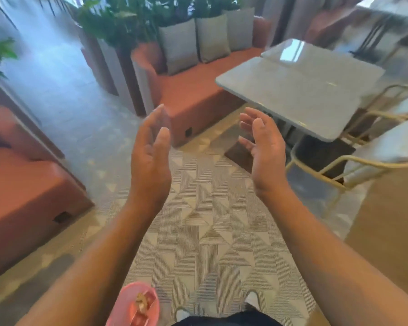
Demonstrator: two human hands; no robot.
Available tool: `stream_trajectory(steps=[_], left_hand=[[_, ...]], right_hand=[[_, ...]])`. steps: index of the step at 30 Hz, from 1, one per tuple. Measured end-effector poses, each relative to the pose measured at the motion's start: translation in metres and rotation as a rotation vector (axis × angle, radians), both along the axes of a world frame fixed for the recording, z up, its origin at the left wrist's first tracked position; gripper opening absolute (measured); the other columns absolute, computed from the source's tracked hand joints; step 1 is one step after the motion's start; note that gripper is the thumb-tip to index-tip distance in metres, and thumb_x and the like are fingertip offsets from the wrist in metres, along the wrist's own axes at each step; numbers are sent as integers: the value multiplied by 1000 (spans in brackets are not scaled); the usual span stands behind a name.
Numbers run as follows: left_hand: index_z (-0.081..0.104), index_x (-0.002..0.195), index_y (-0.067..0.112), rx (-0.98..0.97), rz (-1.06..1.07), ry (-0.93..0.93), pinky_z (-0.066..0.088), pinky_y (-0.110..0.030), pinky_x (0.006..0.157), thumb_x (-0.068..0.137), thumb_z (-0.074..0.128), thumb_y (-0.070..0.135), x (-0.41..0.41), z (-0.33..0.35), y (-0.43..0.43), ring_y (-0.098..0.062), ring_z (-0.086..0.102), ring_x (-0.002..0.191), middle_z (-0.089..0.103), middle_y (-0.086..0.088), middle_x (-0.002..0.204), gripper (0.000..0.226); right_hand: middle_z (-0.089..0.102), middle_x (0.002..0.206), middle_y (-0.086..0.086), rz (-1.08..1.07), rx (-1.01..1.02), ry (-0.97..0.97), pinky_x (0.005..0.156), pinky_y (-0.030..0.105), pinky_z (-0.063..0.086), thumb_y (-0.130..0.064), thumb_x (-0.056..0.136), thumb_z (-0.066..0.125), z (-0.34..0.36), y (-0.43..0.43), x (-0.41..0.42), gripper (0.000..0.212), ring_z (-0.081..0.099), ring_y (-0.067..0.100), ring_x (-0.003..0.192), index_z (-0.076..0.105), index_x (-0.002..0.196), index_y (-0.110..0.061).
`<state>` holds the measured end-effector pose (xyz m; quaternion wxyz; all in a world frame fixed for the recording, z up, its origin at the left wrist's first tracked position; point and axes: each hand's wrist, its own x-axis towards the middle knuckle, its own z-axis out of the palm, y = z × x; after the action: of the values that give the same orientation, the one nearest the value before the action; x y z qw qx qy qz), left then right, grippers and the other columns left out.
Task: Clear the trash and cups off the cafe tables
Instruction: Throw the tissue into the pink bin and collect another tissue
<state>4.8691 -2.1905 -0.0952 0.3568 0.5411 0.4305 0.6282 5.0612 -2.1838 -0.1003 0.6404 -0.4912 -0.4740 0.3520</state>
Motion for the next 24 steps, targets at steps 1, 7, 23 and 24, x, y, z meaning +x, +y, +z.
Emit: stream_trajectory(steps=[1,7,23,24], left_hand=[[51,147,18,8,-49,7,40,-53,122,98,46,46,20,1,0,-9,49,146,53,-1,155,57],[49,152,8,18,-292,61,40,-53,122,105,43,29,144,-1,-5,-10,49,146,54,1,152,52],[53,145,30,-67,-883,8,45,-37,120,100,47,47,536,-6,-129,4,52,139,60,27,140,49],[53,146,30,-61,-914,21,45,-38,120,103,45,42,556,-7,-135,5,51,139,59,27,141,45]], right_hand=[[71,132,-7,-38,-4,1,112,50,51,-63,92,48,1,-7,18,52,64,10,127,67,129,-31],[69,132,-5,-248,-2,45,111,52,52,-65,89,49,0,-57,135,50,64,14,128,66,125,-35],[73,119,-13,-803,42,23,100,50,54,-59,94,51,-5,-266,480,37,67,10,116,70,118,-40],[73,120,-12,-833,44,15,100,49,56,-59,95,50,-5,-276,495,37,67,12,117,70,120,-39]])
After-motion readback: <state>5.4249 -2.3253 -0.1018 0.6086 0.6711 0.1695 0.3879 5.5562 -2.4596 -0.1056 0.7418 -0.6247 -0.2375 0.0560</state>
